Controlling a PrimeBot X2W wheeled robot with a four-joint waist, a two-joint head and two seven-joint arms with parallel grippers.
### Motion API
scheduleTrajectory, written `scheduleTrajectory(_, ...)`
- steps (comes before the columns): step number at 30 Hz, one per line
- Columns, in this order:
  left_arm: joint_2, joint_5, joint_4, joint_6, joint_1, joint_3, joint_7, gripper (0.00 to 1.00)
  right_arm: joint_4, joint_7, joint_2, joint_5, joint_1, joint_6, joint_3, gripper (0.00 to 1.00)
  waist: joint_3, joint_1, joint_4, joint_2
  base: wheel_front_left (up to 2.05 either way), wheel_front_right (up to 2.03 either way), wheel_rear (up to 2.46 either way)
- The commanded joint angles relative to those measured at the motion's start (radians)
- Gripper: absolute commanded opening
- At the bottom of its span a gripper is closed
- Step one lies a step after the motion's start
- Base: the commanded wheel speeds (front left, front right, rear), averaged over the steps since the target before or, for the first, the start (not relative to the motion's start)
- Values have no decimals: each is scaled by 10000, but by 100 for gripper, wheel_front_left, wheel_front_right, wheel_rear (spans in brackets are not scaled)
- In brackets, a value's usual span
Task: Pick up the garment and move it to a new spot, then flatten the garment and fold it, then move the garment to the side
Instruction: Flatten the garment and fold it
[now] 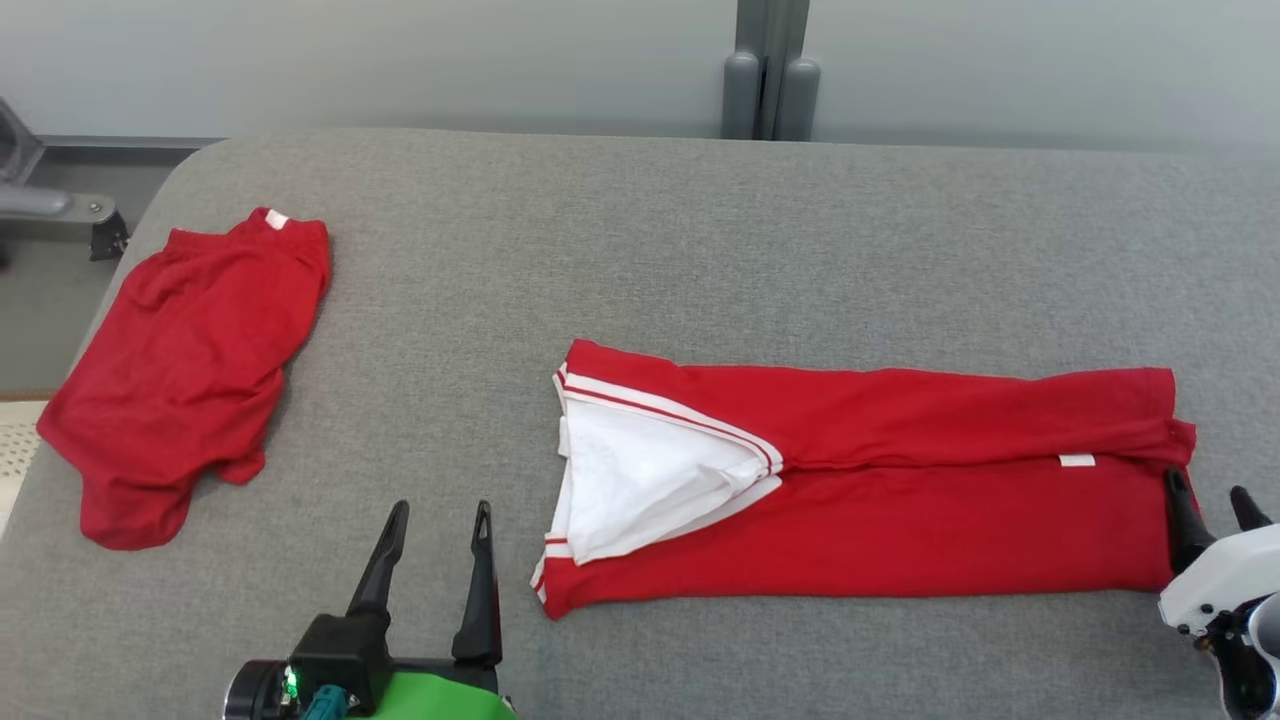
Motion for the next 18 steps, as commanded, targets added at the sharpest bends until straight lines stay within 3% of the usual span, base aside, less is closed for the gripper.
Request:
scheduleTrajectory(1, -121, 176, 57, -122, 235, 86, -3, 100, 305, 129, -61, -286, -255, 3, -163, 100, -59, 1, 356, -1, 0, 0, 0)
scheduleTrajectory(8, -696, 724, 339, -685, 404, 417, -4, 100, 1798, 526, -137, -1311, -1254, 3, -1311, 100, 162, 1, 1032, -1, 0, 0, 0)
scheduleTrajectory(18, -1088, 1250, 583, -1332, 327, 990, -4, 100, 3532, 878, -155, -1885, -1763, -9, -1929, 100, 426, 1, 1196, -1, 0, 0, 0)
